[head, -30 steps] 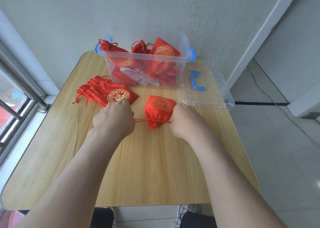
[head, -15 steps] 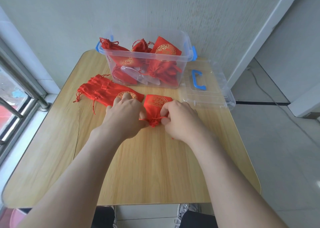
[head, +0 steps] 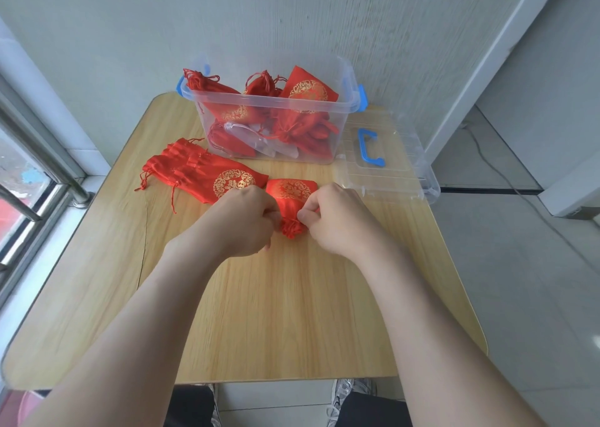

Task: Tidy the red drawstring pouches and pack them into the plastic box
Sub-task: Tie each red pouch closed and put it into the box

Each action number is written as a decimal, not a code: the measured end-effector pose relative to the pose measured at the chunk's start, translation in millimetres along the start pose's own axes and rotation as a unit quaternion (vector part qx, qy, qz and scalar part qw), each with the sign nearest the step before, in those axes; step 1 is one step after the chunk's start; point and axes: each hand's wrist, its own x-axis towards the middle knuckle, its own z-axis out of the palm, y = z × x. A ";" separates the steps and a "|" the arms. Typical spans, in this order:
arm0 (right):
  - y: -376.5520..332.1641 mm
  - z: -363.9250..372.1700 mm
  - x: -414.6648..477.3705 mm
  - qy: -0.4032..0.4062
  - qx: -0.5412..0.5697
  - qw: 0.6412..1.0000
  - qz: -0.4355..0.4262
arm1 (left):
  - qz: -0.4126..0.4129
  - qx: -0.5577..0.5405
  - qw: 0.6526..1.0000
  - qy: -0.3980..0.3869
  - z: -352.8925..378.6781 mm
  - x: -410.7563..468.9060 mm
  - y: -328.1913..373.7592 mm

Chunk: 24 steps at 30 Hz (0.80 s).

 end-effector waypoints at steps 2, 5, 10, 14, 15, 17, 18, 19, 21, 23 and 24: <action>2.8 1.2 2.0 -0.003 0.002 1.000 0.003 | -0.017 0.014 1.000 -0.014 0.1 -1.1 -1.9; 3.2 2.4 1.2 -0.005 -0.012 1.000 0.001 | -0.036 0.004 0.999 -0.031 -1.8 -3.3 1.7; -3.9 -5.1 -3.8 0.011 0.007 1.000 0.001 | -0.051 -0.117 0.989 0.072 -4.7 -3.0 13.6; -11.9 -12.3 -6.1 -0.001 0.053 0.998 0.019 | -0.039 -0.216 0.972 0.087 -8.9 -5.1 20.5; -13.3 -13.2 -6.1 -0.003 0.060 0.998 0.023 | -0.046 -0.247 0.964 0.081 -9.2 -4.9 21.1; -15.0 -15.3 -6.0 -0.007 0.073 0.997 0.029 | -0.066 -0.319 0.944 0.061 -9.4 -3.0 22.7; -15.6 -16.5 -6.2 -0.009 0.079 0.996 0.031 | -0.077 -0.353 0.931 0.052 -9.8 -2.3 23.9; -15.8 -17.9 -6.7 -0.012 0.083 0.996 0.029 | -0.088 -0.380 0.920 0.045 -10.5 -2.1 25.2; -15.2 -19.2 -7.1 -0.013 0.085 0.996 0.024 | -0.104 -0.415 0.903 0.035 -11.4 -1.3 24.7; -14.0 -18.1 -6.2 -0.001 0.109 0.994 0.027 | -0.109 -0.424 0.899 0.025 -10.7 -1.0 23.3; -14.2 -17.3 -5.8 0.010 0.128 0.991 0.030 | -0.109 -0.421 0.900 0.020 -9.8 -0.6 22.6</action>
